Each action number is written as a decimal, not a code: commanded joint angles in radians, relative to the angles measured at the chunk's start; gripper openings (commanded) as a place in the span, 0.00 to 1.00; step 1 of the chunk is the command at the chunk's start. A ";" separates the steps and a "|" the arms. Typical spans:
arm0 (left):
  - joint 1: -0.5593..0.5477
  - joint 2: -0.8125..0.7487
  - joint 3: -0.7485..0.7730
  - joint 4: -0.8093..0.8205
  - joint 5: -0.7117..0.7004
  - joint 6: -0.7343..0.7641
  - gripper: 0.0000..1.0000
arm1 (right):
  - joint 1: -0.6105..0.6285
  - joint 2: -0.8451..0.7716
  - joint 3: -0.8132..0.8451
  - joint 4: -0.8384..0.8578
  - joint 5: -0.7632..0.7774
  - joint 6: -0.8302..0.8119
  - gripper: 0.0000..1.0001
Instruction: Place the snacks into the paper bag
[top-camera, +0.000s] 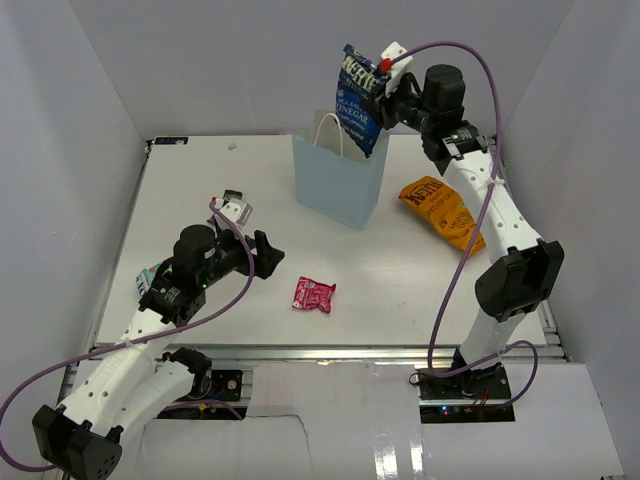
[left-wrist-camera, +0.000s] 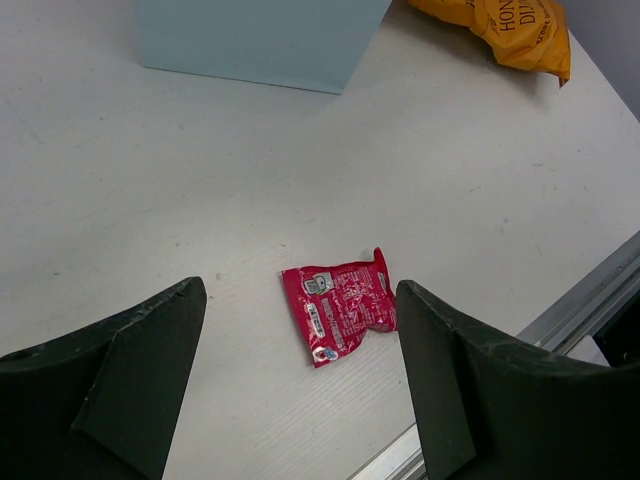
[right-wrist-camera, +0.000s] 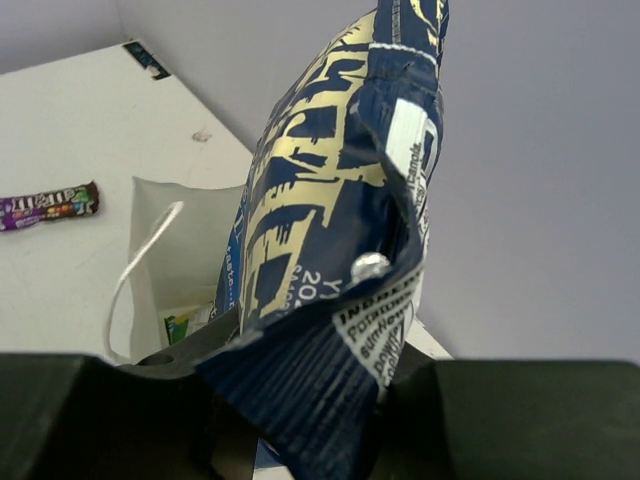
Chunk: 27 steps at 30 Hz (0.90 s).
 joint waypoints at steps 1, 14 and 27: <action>0.003 -0.013 0.008 0.005 -0.002 0.016 0.87 | 0.051 0.012 0.018 0.050 -0.022 -0.068 0.11; 0.003 -0.004 0.005 0.010 0.012 0.019 0.87 | 0.077 0.126 0.004 0.029 -0.087 -0.240 0.15; 0.003 -0.003 -0.004 0.027 0.019 0.022 0.87 | 0.061 0.110 -0.054 -0.054 -0.168 -0.185 0.59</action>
